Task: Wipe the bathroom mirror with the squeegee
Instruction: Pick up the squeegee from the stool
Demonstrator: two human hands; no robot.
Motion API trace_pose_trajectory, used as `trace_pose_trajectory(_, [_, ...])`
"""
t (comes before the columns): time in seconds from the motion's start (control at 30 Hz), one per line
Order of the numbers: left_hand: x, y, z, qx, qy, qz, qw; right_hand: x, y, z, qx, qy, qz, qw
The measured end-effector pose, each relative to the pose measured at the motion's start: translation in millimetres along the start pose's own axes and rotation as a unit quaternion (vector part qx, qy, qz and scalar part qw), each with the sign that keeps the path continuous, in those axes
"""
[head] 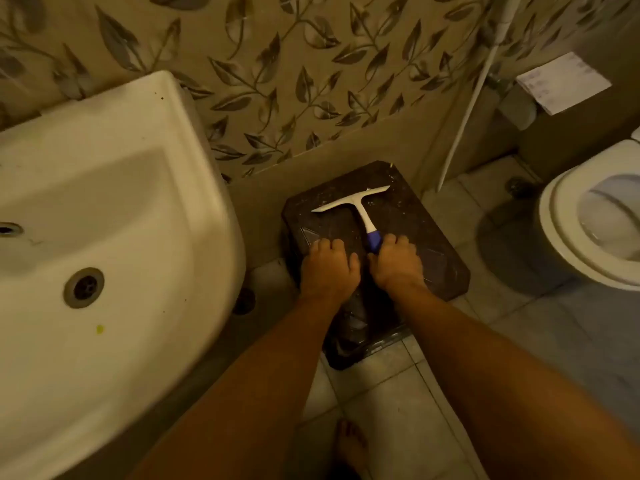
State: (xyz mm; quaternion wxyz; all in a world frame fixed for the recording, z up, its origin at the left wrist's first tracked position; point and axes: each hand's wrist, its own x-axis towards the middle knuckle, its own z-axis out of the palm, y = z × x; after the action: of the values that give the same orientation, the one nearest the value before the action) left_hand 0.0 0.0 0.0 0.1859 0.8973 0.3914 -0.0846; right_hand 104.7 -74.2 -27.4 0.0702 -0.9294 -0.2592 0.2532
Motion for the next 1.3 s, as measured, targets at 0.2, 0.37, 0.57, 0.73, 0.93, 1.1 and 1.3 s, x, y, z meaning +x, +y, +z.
trace_pose_trajectory(0.2, [4.5, -11.3, 10.9, -0.006, -0.011, -0.018, 1.0, 7.7, 2.7, 12.1, 0.045, -0.03, 0.018, 0.998])
trace_pose_trajectory(0.37, [4.2, -14.1, 10.8, -0.009, -0.016, -0.019, 1.0, 5.0, -1.7, 10.0, 0.076, -0.041, 0.032, 0.996])
trace_pose_trajectory(0.57, [1.0, -4.6, -10.7, 0.013, -0.013, -0.016, 1.0, -6.1, -5.8, -5.6, 0.085, -0.045, 0.04, 0.995])
trace_pose_trajectory(0.73, [-10.7, 4.4, -40.5, 0.014, 0.004, 0.001, 1.0, -29.1, -13.8, -28.1, 0.088, -0.037, 0.03, 0.995])
trace_pose_trajectory(0.93, [-31.9, 14.9, -90.9, 0.012, 0.02, 0.022, 0.999, -59.9, -30.6, -73.4, 0.083, -0.019, 0.019, 0.996])
trace_pose_trajectory(1.1, [-53.9, 20.9, -147.4, -0.001, 0.07, 0.041, 0.997, -90.7, -57.3, -128.3, 0.095, 0.029, 0.001, 0.995])
trace_pose_trajectory(1.3, [-81.3, 24.9, -234.2, -0.025, 0.154, 0.063, 0.986, -134.2, -94.8, -205.2, 0.108, 0.094, -0.027, 0.989])
